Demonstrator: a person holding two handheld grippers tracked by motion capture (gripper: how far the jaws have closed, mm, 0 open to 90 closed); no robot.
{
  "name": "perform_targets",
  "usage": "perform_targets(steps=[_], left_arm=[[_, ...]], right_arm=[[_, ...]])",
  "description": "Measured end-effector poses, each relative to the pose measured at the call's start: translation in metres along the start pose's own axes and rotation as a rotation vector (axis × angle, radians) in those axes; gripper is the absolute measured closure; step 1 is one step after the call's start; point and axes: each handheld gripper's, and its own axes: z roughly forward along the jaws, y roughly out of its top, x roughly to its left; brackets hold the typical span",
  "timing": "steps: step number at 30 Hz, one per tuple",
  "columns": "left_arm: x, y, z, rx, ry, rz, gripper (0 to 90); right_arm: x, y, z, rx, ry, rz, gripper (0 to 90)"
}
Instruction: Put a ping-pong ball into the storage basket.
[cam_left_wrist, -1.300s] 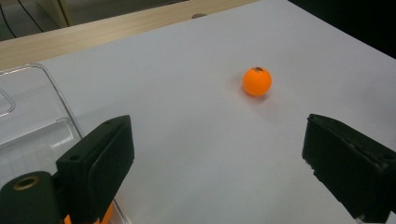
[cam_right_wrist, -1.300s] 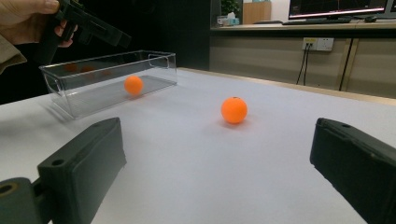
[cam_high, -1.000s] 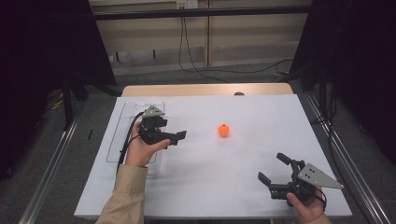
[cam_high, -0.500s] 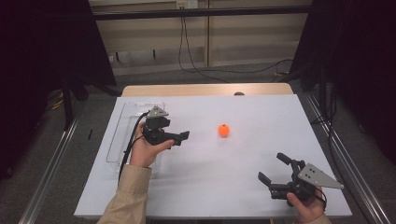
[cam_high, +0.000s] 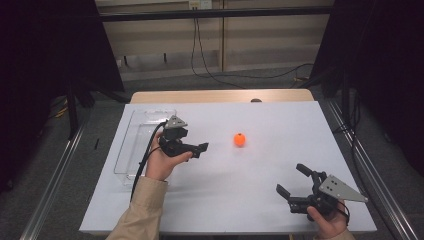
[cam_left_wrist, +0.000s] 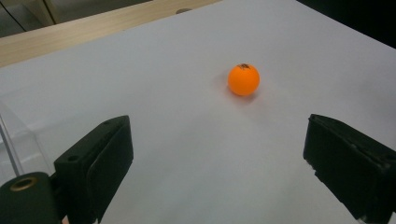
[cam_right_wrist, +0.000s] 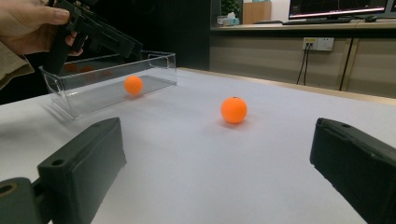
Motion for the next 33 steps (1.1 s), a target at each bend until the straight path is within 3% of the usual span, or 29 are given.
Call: perform_targets(steps=[33], left_arm=[[-0.014,-0.006,0.026,0.009,0.010,0.016,7.9]], right_arm=[[0.000,0.000,0.000,0.000,-0.001,0.001,2.4]])
